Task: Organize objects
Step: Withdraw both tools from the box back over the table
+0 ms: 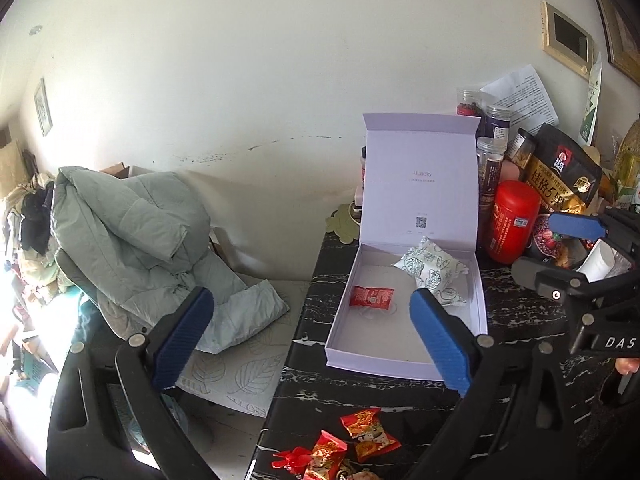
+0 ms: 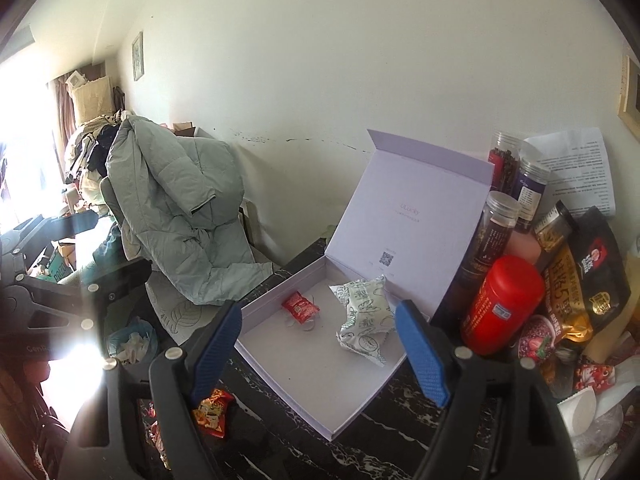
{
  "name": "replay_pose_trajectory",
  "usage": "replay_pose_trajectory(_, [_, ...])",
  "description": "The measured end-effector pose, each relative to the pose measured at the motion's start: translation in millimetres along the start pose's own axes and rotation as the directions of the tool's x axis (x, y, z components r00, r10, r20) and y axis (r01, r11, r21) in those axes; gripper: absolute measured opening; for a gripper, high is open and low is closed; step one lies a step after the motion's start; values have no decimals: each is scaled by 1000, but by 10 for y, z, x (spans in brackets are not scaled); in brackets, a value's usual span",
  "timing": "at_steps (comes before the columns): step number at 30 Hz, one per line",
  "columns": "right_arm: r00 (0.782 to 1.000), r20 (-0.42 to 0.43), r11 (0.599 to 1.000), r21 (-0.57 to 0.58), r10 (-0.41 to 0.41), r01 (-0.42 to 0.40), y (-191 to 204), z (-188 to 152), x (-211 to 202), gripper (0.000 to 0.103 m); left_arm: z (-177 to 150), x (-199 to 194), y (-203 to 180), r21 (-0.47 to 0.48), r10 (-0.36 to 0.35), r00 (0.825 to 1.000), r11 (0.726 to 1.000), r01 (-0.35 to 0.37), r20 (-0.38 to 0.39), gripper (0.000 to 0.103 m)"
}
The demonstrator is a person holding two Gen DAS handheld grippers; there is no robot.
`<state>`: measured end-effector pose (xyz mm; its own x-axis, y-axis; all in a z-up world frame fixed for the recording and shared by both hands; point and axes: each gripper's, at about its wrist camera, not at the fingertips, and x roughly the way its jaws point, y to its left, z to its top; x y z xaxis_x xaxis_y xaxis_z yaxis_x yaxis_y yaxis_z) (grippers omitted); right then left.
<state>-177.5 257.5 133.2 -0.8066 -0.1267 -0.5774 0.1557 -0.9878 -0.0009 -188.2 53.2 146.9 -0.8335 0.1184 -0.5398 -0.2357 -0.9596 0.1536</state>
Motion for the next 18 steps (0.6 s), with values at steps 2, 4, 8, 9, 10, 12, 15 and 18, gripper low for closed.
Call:
replay_pose_trajectory(2, [1000,6,1000,-5,7,-7,51,-10,-59,83,-34,-98,20,-1,11,1000,1000,-11,3,102])
replay_pose_trajectory(4, [1000,13,1000,-10,9,-9,96,-27,-114,83,-73,-171,45,-10,23,1000,1000,-23,0,102])
replay_pose_trajectory(8, [1000,19,1000,-22,16,-16,184,-79,-203,83,-163,-274,79,-19,40,999,999,-41,-6,102])
replay_pose_trajectory(9, [1000,19,1000,-25,17,-17,204,-97,-221,83,-190,-297,82,-19,46,999,999,-46,-7,102])
replay_pose_trajectory(10, [1000,19,999,-28,18,-18,222,-117,-237,83,-213,-316,83,-20,48,999,999,-48,-8,102])
replay_pose_trajectory(12, [1000,18,999,-29,21,-20,252,-167,-270,83,-267,-351,94,-31,42,999,999,-42,-13,102])
replay_pose_trajectory(15, [999,16,999,-32,28,-28,290,-246,-305,83,-356,-386,107,-51,34,999,998,-35,-20,102])
replay_pose_trajectory(18, [1000,9,999,-36,30,-29,328,-331,-314,83,-447,-412,103,-52,37,999,998,-38,-20,102])
